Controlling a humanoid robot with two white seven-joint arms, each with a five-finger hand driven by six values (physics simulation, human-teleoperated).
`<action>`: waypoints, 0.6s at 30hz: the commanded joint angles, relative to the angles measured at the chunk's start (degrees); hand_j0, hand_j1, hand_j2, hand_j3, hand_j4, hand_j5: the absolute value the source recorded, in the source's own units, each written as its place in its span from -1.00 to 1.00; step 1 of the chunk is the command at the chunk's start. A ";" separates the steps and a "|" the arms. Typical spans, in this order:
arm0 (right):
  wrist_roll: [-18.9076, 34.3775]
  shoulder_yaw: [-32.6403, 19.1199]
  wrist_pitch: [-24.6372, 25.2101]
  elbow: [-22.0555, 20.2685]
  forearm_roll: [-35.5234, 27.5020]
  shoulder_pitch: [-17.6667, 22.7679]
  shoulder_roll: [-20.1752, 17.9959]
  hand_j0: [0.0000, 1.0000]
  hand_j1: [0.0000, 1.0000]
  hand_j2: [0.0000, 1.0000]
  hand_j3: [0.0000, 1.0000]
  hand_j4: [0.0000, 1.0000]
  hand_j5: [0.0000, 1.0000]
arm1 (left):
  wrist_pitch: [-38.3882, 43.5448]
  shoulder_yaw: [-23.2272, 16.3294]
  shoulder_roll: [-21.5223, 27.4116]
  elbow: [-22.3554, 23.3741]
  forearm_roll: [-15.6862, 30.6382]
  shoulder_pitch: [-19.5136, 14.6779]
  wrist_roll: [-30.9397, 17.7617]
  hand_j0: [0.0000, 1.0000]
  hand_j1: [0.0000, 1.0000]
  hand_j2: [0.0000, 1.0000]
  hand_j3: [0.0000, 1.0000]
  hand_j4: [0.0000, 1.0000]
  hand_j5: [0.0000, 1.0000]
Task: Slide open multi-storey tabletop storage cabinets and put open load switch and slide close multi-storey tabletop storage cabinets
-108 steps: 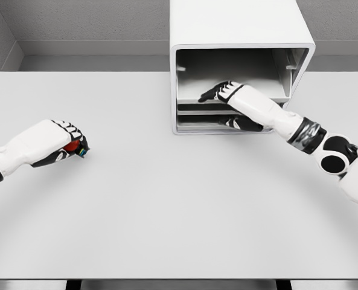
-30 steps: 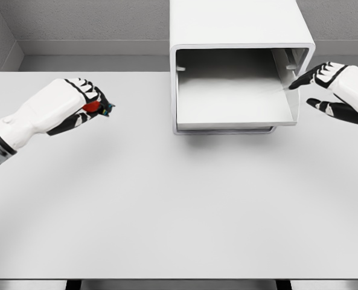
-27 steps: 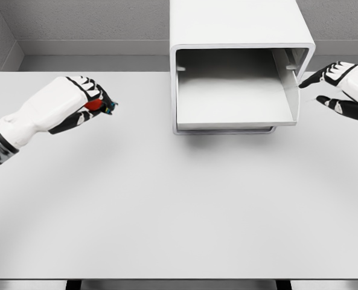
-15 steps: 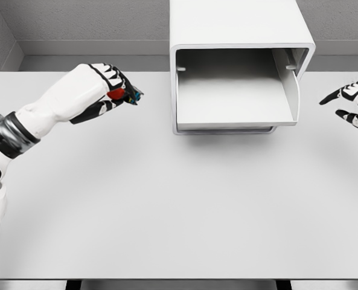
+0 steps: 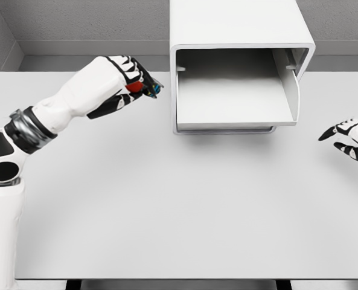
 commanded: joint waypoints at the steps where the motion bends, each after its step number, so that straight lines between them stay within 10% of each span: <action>1: 0.07 0.06 -0.01 -0.31 -0.22 0.00 0.01 0.09 0.09 0.09 0.09 0.09 0.09 | 0.19 -0.28 -1.34 -0.02 0.43 0.00 0.04 -0.09 -0.09 -0.09 -0.09 -0.09 -0.09; 18: 0.25 -0.03 -0.01 -2.86 1.01 3.08 12.04 0.11 0.11 0.11 0.11 0.11 0.11 | 0.19 -5.64 -5.82 0.07 -0.28 -2.20 0.04 -0.09 -0.09 -0.09 -0.09 -0.09 -0.09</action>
